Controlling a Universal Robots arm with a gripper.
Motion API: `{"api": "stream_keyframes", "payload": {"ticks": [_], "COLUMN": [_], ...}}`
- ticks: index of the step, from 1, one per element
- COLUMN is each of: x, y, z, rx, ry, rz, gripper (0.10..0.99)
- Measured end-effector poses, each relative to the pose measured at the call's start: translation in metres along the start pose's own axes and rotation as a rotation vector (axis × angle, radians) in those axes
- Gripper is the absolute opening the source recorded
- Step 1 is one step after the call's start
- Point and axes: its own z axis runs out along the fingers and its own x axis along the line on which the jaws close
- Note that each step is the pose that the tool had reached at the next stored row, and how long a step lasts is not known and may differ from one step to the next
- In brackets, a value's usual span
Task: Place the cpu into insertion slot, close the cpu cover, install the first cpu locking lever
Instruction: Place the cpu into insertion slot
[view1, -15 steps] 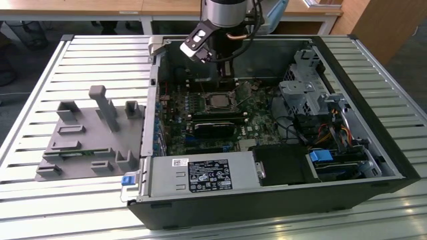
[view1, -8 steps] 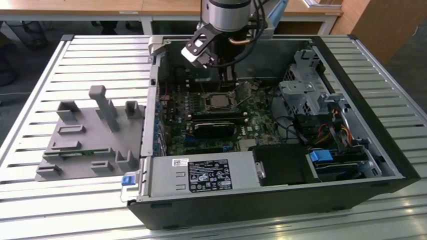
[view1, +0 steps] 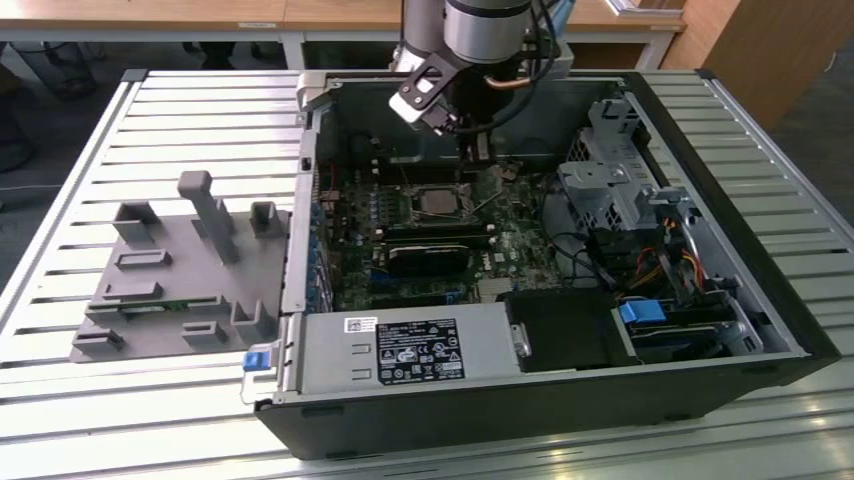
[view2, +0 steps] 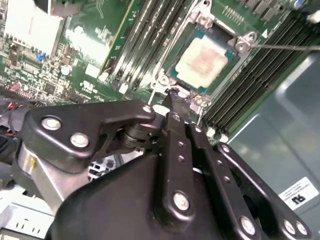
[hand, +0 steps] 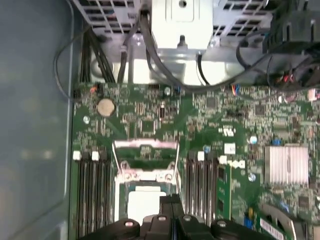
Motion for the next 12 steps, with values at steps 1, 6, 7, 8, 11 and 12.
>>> {"api": "stream_keyframes", "payload": {"ticks": [1,6,7,8,11,12], "x": [0.0006,0.0051,0.0056,0.0059,0.0076,0.0083], "y": [0.0010,0.0073,0.0101,0.0130,0.0224,0.0248], "z": [0.0001,0.0003,0.0005,0.0006,0.0014,0.0016], "rx": [0.000,0.001,0.002,0.003,0.007,0.008], "ry": [0.0004,0.0002,0.0004,0.0003,0.0003,0.0004], "rz": [0.000,0.000,0.000,0.000,0.000,0.000], "gripper": [0.106,0.106,0.106,0.106,0.106,0.106]}}
